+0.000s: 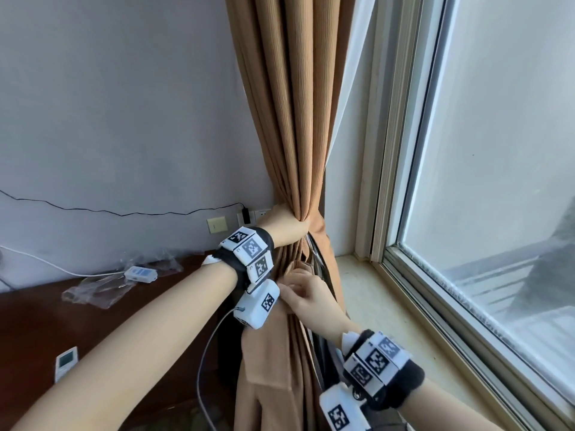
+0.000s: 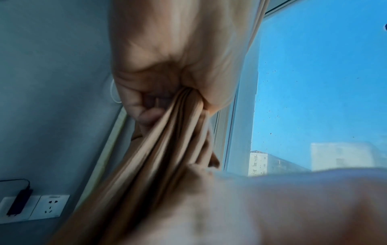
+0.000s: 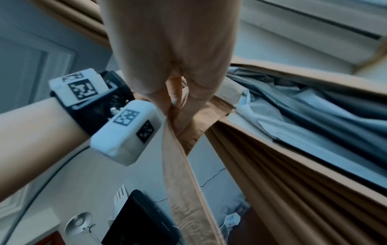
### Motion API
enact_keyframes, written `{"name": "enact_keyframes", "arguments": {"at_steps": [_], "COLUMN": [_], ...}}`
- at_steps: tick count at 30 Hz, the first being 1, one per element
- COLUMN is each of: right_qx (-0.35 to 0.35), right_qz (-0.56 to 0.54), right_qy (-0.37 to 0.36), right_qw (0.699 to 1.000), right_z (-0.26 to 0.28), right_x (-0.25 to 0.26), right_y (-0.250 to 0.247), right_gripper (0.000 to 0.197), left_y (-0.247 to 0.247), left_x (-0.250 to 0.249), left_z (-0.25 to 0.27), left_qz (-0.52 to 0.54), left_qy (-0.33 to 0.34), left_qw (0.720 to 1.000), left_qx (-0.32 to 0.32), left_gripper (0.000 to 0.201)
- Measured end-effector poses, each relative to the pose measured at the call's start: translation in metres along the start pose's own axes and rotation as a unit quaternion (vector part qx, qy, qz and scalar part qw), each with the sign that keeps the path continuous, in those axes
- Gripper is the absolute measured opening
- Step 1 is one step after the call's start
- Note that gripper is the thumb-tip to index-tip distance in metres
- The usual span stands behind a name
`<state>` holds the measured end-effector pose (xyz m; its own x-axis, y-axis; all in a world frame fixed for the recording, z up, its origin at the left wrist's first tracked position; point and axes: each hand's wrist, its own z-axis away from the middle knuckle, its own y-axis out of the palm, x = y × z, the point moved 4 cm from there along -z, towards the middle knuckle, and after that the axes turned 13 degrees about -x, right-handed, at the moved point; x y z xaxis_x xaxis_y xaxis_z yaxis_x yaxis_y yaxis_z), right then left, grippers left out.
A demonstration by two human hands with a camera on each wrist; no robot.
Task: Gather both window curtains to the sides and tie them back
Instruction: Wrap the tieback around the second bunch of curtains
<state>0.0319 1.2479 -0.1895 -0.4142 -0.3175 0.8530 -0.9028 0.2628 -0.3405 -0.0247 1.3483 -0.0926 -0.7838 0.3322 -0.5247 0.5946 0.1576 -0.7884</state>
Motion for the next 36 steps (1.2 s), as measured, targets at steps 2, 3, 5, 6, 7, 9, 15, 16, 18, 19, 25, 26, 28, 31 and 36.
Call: {"name": "enact_keyframes", "arguments": {"at_steps": [2,3,5,6,7,9,15,16,18,19,25,26,28,31,36], "right_qx": [0.052,0.083,0.148,0.171,0.184,0.185,0.061,0.022,-0.072,-0.117,-0.261,-0.265,-0.279,-0.274,-0.172], "right_qz": [-0.069,-0.1,-0.145,-0.142,-0.127,-0.129,0.068,0.171,0.328,0.34,0.214,0.195,0.198,0.284,0.206], "right_qy": [0.023,0.049,0.085,0.079,0.071,0.082,-0.021,-0.064,-0.156,-0.175,-0.191,-0.177,-0.177,-0.135,-0.081], "right_qw": [0.996,0.99,0.975,0.972,0.972,0.971,0.996,0.983,0.929,0.917,0.922,0.927,0.923,0.909,0.96], "right_z": [-0.009,-0.013,-0.021,-0.026,-0.028,-0.031,-0.043,-0.042,-0.036,-0.031,-0.022,-0.025,-0.028,-0.047,-0.087], "right_x": [-0.008,-0.012,-0.02,-0.022,-0.022,-0.025,-0.019,-0.018,-0.019,-0.021,-0.029,-0.031,-0.029,-0.02,-0.02], "right_y": [0.015,0.018,0.025,0.027,0.029,0.027,-0.009,-0.014,-0.019,-0.019,-0.027,-0.029,-0.031,-0.031,-0.015], "right_gripper": [0.022,0.04,0.07,0.077,0.081,0.082,0.055,0.052,0.045,0.04,0.05,0.055,0.069,0.115,0.122], "left_y": [-0.005,-0.008,-0.012,-0.014,-0.014,-0.014,-0.007,-0.005,-0.002,0.0,0.0,0.0,0.001,0.003,0.007], "left_x": [0.002,0.002,0.004,0.004,0.005,0.005,0.003,0.003,0.001,0.001,0.0,0.0,0.002,0.003,0.001], "left_z": [0.004,0.005,0.009,0.012,0.013,0.016,0.015,0.014,0.012,0.012,0.009,0.009,0.008,0.009,0.008], "left_qz": [0.019,0.024,0.035,0.042,0.047,0.055,0.099,0.095,0.073,0.063,0.073,0.076,0.088,0.106,0.152], "left_qy": [-0.002,-0.003,-0.034,-0.047,-0.052,-0.063,-0.083,-0.081,-0.07,-0.065,-0.061,-0.059,-0.056,-0.056,-0.085], "left_qw": [1.0,1.0,0.999,0.998,0.997,0.996,0.991,0.992,0.994,0.995,0.995,0.994,0.993,0.992,0.984], "left_qx": [0.007,0.008,0.01,0.014,0.016,0.014,-0.013,-0.021,-0.036,-0.039,-0.043,-0.043,-0.049,-0.048,-0.039], "left_gripper": [0.034,0.03,0.024,0.023,0.024,0.022,0.022,0.028,0.036,0.038,0.033,0.029,0.024,0.023,0.023]}}
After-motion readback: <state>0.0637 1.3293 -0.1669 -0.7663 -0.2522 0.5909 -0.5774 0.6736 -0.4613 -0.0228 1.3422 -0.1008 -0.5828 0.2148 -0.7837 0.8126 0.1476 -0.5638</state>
